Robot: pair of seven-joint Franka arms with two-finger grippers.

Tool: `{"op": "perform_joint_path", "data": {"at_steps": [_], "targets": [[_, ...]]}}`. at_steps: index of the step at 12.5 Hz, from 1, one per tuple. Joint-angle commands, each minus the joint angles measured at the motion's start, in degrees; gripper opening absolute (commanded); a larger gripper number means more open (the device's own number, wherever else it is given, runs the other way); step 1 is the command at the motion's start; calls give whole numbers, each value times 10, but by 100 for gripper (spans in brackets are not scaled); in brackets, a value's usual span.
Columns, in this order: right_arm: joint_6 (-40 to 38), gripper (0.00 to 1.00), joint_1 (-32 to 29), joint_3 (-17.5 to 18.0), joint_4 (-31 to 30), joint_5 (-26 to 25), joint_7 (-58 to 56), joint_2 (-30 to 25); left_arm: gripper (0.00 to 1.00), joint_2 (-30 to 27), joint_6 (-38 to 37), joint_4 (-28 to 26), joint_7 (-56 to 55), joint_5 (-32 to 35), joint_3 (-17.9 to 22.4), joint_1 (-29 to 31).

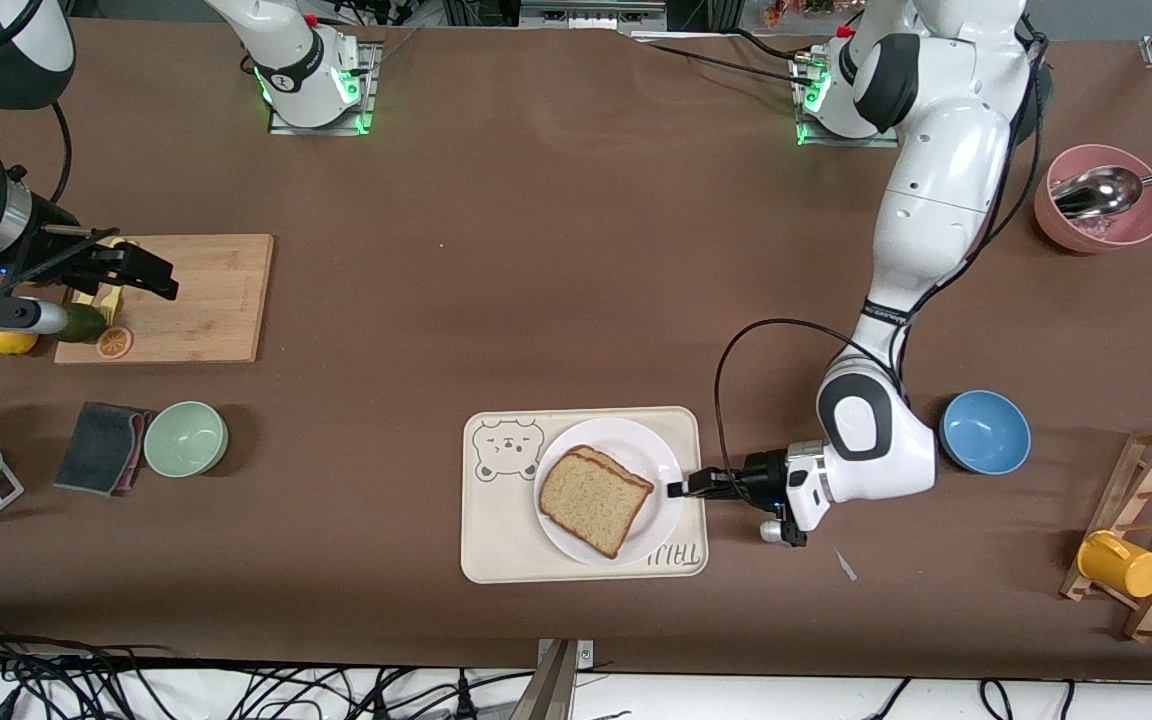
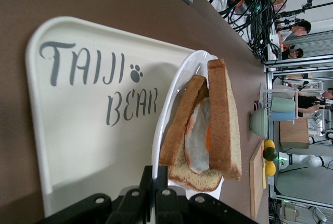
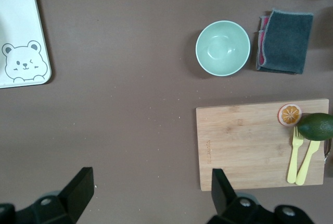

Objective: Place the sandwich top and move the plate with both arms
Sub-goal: 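Slide the plate with the left gripper onto the bear tray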

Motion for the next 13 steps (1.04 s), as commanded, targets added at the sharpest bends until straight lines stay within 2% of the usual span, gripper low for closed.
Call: {"op": "perform_joint_path", "data": {"at_steps": [1, 6, 7, 8, 9, 11, 13], "targets": [[0, 100, -3, 5, 10, -5, 7, 3, 0, 15, 5, 25, 2, -24, 0, -8], [0, 100, 7, 6, 10, -16, 9, 2, 0, 22, 5, 19, 3, -24, 0, -16], [0, 100, 7, 6, 10, -18, 8, 2, 20, 22, 5, 17, 3, -24, 1, -16], [0, 100, 7, 6, 10, -23, 8, 1, 53, 22, 5, 17, 3, -21, 1, -15], [0, 100, 7, 6, 10, -35, 9, 1, 100, 22, 3, 15, 4, -19, 1, -14], [9, 100, 6, 5, 11, -57, 55, -6, 100, 15, 0, 16, 1, -14, 5, -13], [13, 100, 6, 4, 12, -60, 54, -8, 100, 8, -3, 16, -1, 14, 5, -8]]}}
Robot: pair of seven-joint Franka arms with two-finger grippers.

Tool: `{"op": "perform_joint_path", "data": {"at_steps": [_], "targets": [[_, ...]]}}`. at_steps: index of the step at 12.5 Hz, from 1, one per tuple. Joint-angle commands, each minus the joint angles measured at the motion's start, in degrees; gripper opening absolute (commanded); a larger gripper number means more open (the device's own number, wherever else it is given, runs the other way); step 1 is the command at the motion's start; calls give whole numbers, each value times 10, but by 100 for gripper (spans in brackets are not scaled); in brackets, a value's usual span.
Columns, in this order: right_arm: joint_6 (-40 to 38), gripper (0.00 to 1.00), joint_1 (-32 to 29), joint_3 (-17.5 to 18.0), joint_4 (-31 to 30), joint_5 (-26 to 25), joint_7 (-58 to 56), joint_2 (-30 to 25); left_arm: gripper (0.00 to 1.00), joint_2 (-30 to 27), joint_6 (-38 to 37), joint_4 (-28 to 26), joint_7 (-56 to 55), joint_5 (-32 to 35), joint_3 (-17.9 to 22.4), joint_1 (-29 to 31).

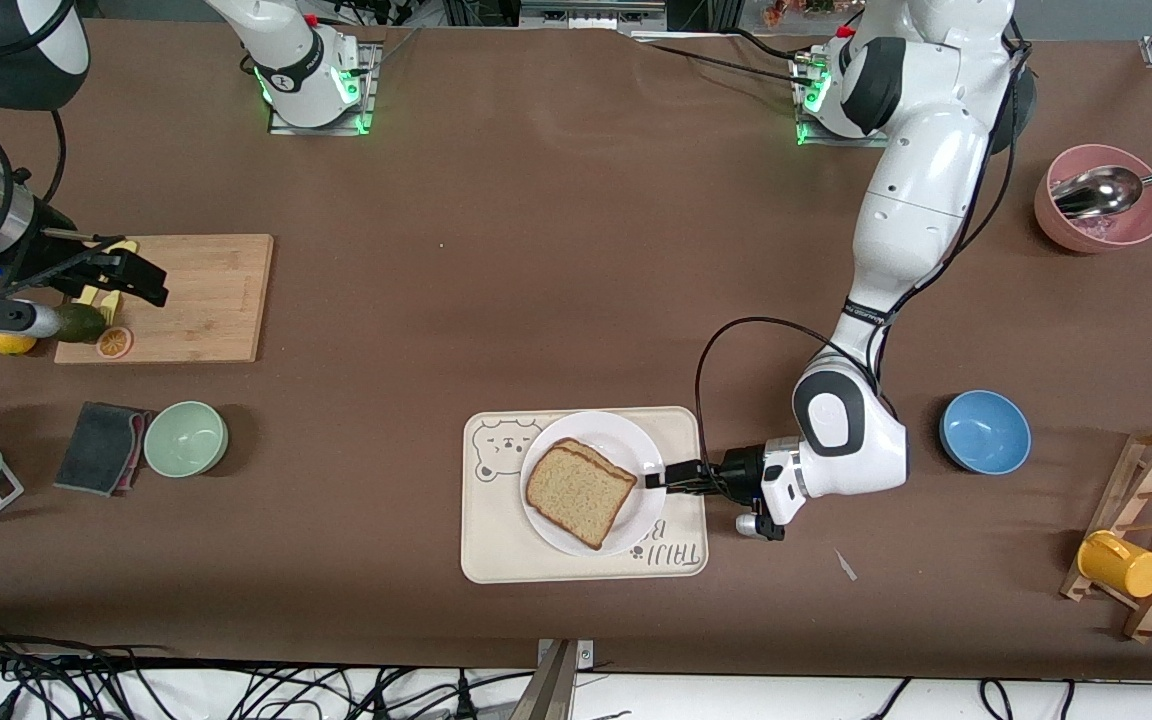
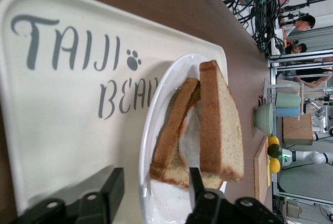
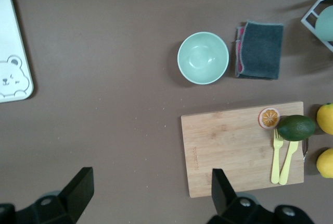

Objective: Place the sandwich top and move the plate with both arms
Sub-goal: 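Slide the plate with the left gripper onto the bear tray, then open the left gripper and release the plate rim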

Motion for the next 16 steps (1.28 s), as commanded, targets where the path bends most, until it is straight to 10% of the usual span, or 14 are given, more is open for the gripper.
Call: {"op": "perform_joint_path", "data": {"at_steps": [1, 6, 16], "targets": [[1, 100, 0, 0, 8, -9, 4, -6, 100, -10, -13, 4, -4, 31, 6, 5], [-57, 100, -3, -6, 19, 3, -52, -7, 100, -60, -61, 2, -82, 92, 8, 14], [-86, 100, -4, -28, 33, 45, -102, -15, 100, -228, -284, 4, -185, 544, 7, 42]]}}
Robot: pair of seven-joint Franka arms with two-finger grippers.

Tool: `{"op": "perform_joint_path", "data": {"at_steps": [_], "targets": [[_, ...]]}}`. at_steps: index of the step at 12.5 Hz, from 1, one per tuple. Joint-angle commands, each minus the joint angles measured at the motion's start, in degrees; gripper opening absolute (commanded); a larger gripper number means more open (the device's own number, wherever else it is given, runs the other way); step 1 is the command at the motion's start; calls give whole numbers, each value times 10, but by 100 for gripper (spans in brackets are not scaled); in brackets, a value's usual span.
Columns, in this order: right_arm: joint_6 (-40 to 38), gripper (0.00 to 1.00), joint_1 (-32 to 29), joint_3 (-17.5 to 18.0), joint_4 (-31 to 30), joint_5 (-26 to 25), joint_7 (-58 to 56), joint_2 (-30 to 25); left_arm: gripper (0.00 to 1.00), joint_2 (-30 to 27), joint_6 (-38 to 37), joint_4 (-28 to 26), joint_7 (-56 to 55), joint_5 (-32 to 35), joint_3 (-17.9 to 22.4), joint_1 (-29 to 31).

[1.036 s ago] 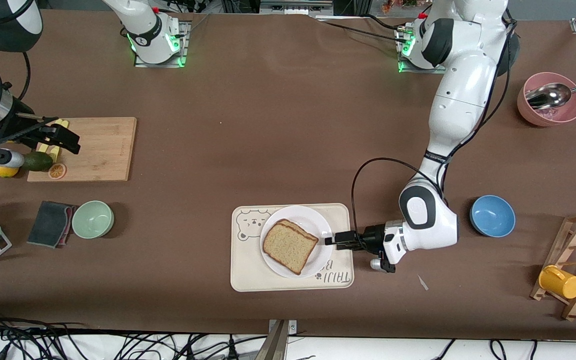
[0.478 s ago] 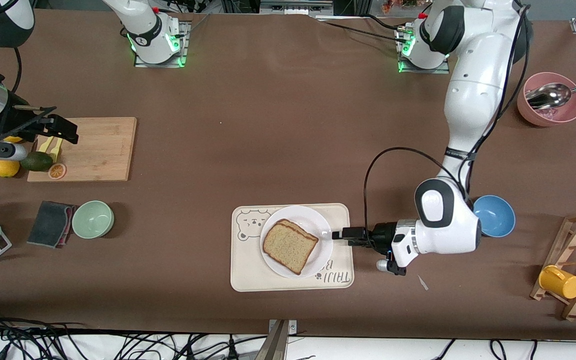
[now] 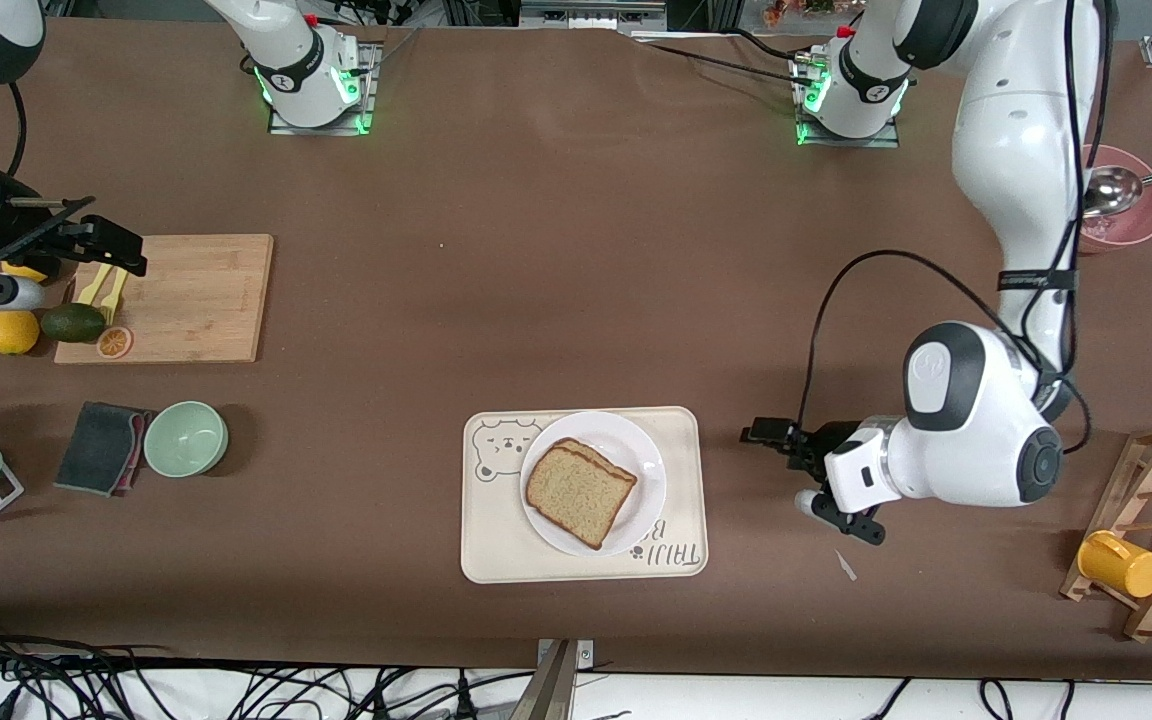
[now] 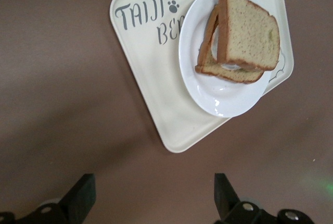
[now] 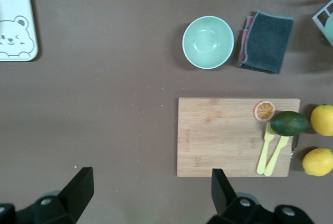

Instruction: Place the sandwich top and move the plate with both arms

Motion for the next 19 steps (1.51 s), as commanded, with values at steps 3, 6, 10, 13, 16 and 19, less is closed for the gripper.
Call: {"op": "perform_joint_path", "data": {"at_steps": [3, 6, 10, 13, 16, 19], "targets": [[-11, 100, -3, -8, 4, 27, 4, -14, 100, -123, -124, -13, -65, 142, 2, -4], [-12, 100, -3, -2, 10, 25, 37, -15, 100, -202, -195, -13, -90, 204, 2, 4], [-12, 100, -2, 0, 12, 25, 40, -15, 100, -295, -235, -74, -92, 215, 2, 31], [-12, 100, -3, -1, 14, 26, 40, -14, 100, -435, -101, -274, -87, 217, 3, 65], [-12, 100, -2, 0, 14, 23, 40, -14, 100, -486, -80, -340, -93, 263, 2, 66], [-12, 100, -2, 0, 14, 22, 39, -15, 100, -532, -47, -409, -118, 255, -2, 66]]}}
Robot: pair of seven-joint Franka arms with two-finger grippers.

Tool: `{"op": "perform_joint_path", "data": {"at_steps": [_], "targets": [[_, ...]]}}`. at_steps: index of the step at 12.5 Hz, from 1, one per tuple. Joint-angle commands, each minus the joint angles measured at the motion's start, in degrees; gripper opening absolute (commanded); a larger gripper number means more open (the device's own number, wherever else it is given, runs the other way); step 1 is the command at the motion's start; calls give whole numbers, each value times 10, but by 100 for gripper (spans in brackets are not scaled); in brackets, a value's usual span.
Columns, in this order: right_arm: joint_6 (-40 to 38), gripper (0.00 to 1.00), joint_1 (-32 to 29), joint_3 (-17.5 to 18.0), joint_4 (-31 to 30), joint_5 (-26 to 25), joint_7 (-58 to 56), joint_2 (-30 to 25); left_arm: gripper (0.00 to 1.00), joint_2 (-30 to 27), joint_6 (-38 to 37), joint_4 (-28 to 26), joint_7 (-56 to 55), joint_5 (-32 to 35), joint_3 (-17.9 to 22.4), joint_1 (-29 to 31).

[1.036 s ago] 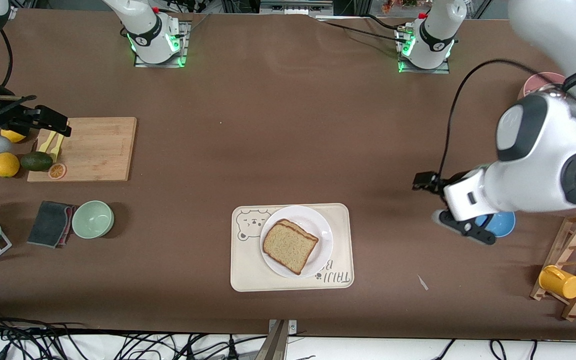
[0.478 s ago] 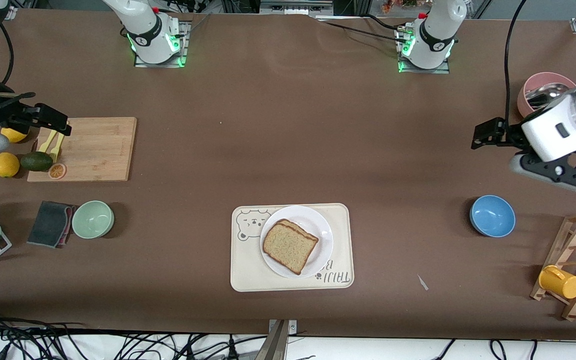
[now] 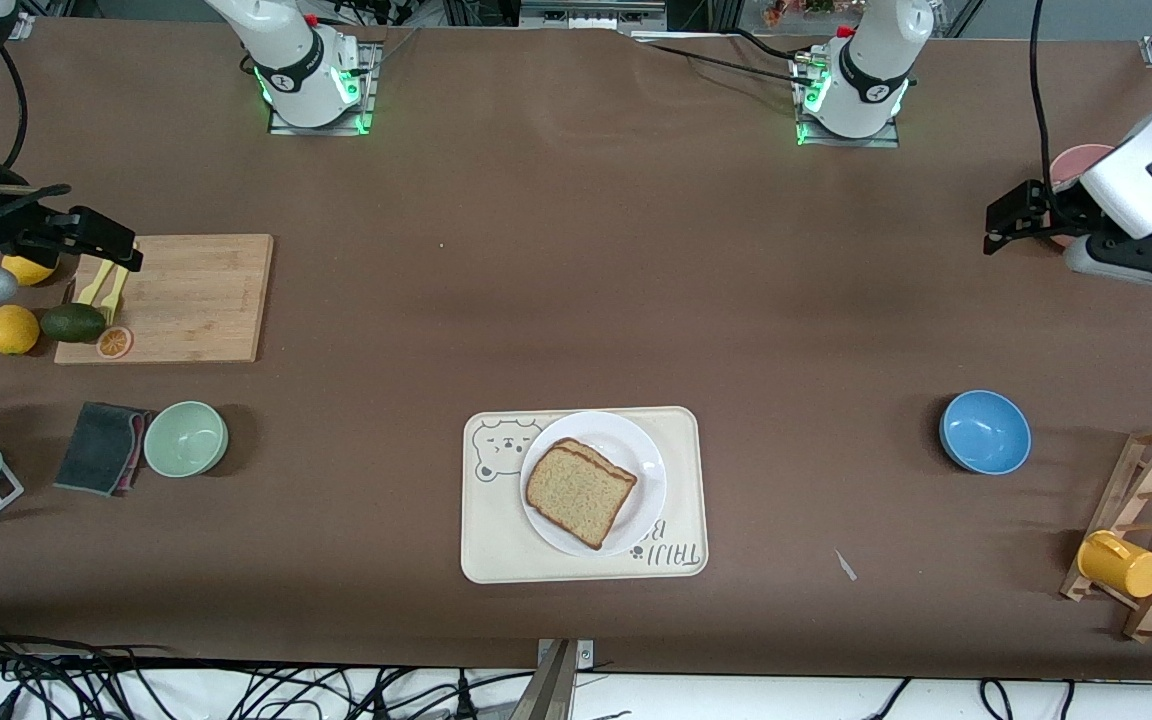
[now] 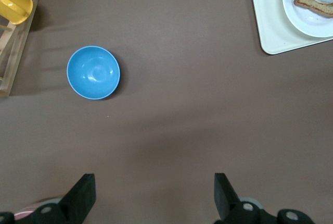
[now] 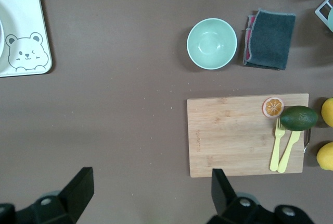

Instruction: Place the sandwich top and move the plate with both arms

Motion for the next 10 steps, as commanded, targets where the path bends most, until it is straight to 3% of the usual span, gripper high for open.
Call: {"op": "perform_joint_path", "data": {"at_steps": [1, 10], "targets": [[-10, 100, -2, 3, 6, 4, 8, -5, 100, -41, 28, -59, -16, 12, -6, 0], [-7, 100, -1, 4, 6, -5, 9, -5, 100, -33, 26, -50, -19, 12, -6, -6]]}}
